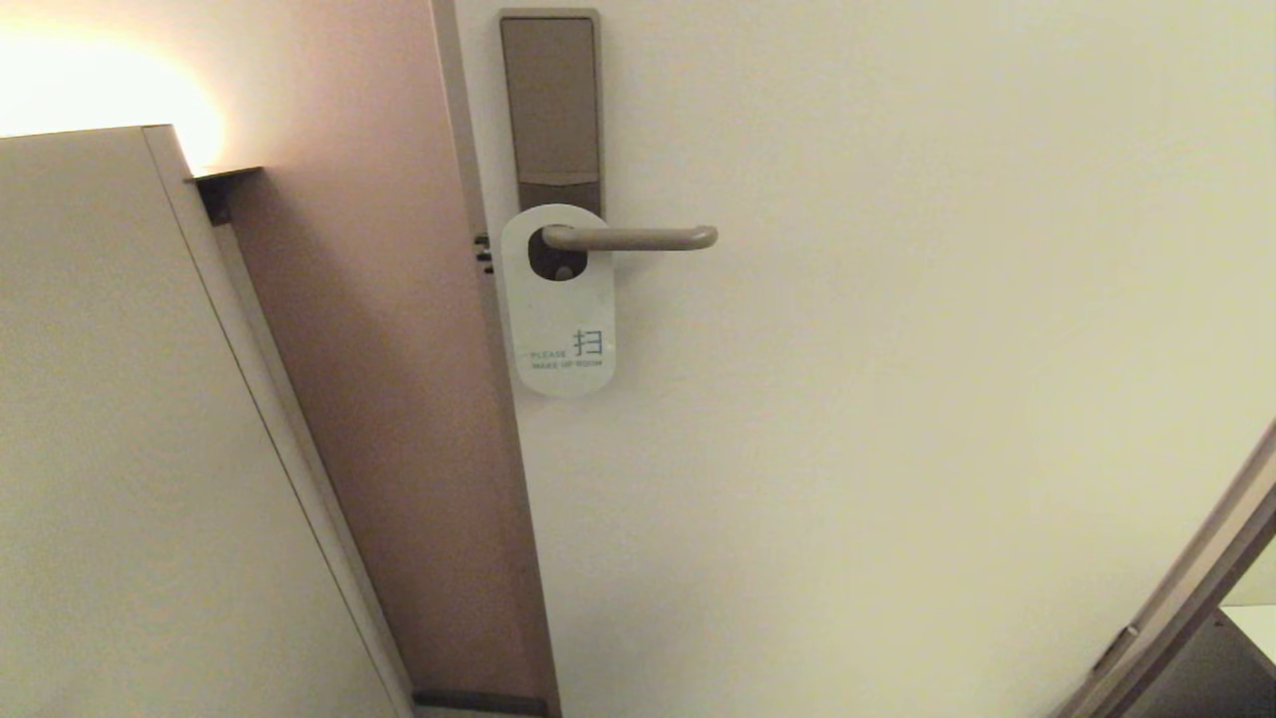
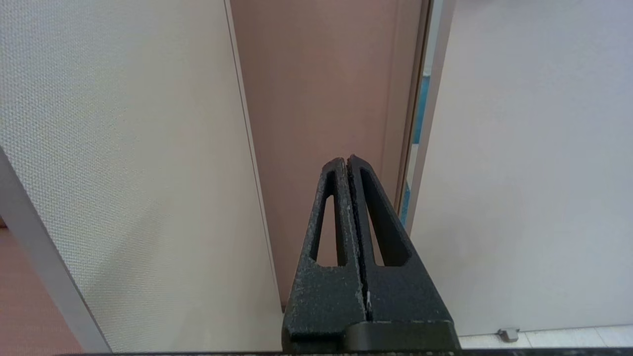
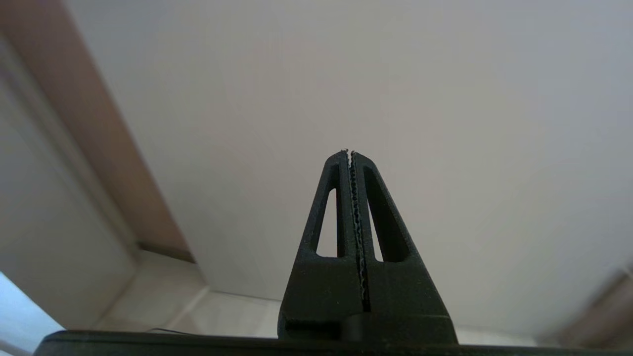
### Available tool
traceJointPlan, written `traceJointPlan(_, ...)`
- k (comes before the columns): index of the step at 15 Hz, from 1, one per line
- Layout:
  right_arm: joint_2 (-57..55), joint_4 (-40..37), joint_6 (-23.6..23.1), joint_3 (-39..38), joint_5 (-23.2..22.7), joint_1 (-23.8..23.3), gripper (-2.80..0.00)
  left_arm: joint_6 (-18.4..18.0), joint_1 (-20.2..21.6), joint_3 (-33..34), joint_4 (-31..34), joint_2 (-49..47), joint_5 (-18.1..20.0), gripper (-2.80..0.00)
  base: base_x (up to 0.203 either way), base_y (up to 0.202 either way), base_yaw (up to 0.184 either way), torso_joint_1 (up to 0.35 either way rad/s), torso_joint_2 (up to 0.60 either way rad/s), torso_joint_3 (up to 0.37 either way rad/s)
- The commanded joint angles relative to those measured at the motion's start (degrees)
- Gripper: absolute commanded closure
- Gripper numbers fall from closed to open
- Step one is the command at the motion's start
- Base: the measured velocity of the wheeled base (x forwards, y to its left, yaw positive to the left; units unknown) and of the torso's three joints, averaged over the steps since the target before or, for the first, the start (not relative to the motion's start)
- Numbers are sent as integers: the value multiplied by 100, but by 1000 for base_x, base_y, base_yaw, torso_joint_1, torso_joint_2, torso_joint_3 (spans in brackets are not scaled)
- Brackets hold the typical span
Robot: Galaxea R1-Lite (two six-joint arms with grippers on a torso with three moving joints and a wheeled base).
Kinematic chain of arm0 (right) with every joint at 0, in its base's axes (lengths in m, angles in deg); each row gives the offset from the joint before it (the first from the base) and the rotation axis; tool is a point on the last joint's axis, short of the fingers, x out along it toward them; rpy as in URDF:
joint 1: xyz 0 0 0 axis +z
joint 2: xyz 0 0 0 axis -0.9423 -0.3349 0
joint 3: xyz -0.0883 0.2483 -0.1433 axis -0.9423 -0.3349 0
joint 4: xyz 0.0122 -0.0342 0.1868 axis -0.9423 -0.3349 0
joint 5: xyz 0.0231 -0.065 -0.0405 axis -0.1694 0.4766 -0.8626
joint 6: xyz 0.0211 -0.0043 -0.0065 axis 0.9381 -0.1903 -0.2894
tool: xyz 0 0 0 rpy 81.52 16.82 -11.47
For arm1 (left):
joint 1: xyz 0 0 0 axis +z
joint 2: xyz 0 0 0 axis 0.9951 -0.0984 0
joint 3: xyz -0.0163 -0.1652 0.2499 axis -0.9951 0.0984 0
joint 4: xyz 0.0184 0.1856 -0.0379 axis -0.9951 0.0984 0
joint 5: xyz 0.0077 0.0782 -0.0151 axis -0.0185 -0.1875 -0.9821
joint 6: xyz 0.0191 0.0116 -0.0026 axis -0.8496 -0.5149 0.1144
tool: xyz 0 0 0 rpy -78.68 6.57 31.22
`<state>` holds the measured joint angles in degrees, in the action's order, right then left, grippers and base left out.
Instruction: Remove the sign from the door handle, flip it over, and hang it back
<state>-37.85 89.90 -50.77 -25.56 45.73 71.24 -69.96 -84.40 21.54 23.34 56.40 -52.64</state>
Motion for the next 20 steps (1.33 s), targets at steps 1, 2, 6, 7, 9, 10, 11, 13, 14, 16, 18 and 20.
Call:
traceJointPlan(1, 865, -731, -15, 168, 219, -63, 0, 3, -4, 0, -4, -9, 0, 0, 0, 0, 0, 0, 0, 0)
traceJointPlan(2, 932, -896, -33, 212, 425, -75, 0, 3, -4, 0, -4, -9, -3, 0, 0, 0, 0, 0, 0, 0)
traceJointPlan(6, 932, -808, -117, 112, 992, -78, 0, 3, 4, 0, -4, -2, 0, 0, 0, 0, 0, 0, 0, 0)
traceJointPlan(7, 932, -577, -162, -73, 1058, -80, 0, 3, -3, 0, -4, -9, -6, 0, 0, 0, 0, 0, 0, 0)
traceJointPlan(9, 932, -189, -212, -150, 1085, -81, 0, 3, 5, 0, -4, -9, -9, 0, 0, 0, 0, 0, 0, 0)
traceJointPlan(10, 932, -215, -217, -153, 1079, -81, 0, 3, -4, 0, -4, -9, -9, 0, 0, 0, 0, 0, 0, 0)
traceJointPlan(11, 932, -264, -299, -153, 1064, -83, 0, 3, -4, 0, -4, -9, -7, 0, 0, 0, 0, 0, 0, 0)
traceJointPlan(13, 932, -283, -510, -153, 998, -81, 0, 3, 5, 0, -4, -9, -2, 0, 0, 0, 0, 0, 0, 0)
traceJointPlan(14, 932, -278, -510, -153, 982, -85, 0, 3, 2, 0, -4, -9, -9, 0, 0, 0, 0, 0, 0, 0)
traceJointPlan(16, 932, -275, -523, -153, 972, -81, 0, 3, -4, 0, -4, -9, -9, 0, 0, 0, 0, 0, 0, 0)
traceJointPlan(18, 932, -274, -523, -153, 956, -82, 0, 3, -4, 0, -4, -7, 0, 0, 0, 0, 0, 0, 0, 0)
traceJointPlan(20, 928, -275, -484, -153, 977, -81, 0, 3, -4, 0, -4, -9, -9, 0, 0, 0, 0, 0, 0, 0)
